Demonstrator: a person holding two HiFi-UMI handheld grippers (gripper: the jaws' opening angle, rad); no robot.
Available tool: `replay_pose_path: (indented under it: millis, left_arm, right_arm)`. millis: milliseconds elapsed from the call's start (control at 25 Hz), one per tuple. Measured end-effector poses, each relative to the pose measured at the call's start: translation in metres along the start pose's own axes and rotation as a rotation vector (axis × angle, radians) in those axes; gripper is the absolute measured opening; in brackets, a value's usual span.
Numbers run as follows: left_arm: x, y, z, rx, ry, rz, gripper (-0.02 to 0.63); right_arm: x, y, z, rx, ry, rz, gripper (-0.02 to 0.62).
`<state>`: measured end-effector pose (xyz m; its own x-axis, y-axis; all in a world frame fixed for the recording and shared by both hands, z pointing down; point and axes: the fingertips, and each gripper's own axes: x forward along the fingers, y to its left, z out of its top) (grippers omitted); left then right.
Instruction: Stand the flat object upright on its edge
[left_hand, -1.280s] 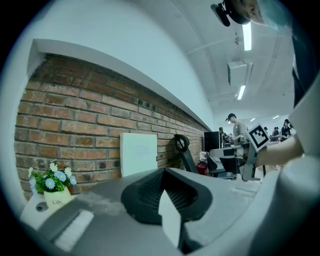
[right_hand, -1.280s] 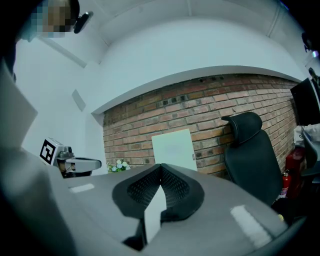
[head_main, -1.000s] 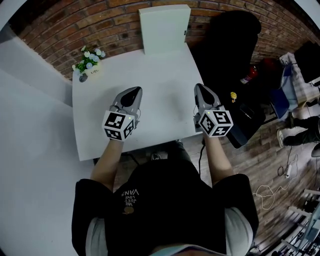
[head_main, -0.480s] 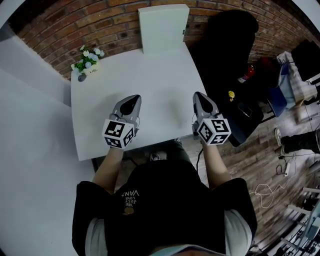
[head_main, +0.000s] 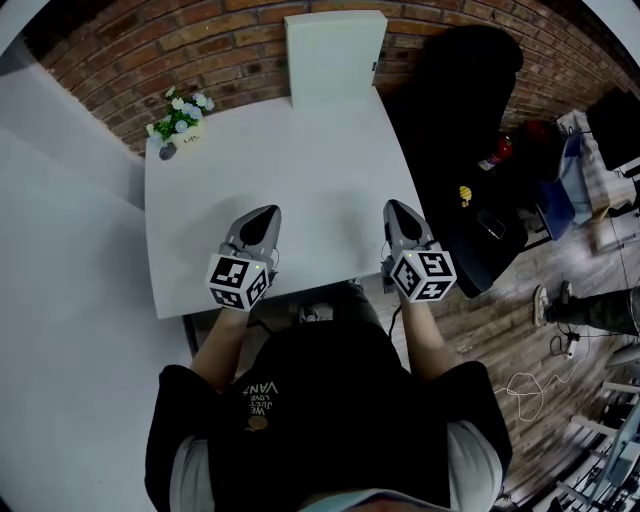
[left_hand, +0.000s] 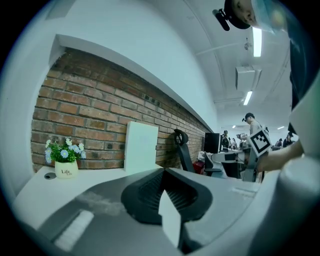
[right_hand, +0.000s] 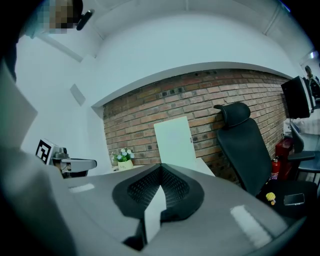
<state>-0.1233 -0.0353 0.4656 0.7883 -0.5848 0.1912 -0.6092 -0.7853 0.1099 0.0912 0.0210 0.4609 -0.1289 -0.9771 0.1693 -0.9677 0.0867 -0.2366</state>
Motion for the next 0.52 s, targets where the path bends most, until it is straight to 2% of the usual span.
replay_pose_path:
  millis: [520]
  left_arm:
    - [0.0019, -0.0009, -0.0062, -0.029, 0.009, -0.013, 0.0]
  right_arm:
    - [-0.002, -0.0033, -0.0044, 0.001, 0.015, -0.014, -0.003]
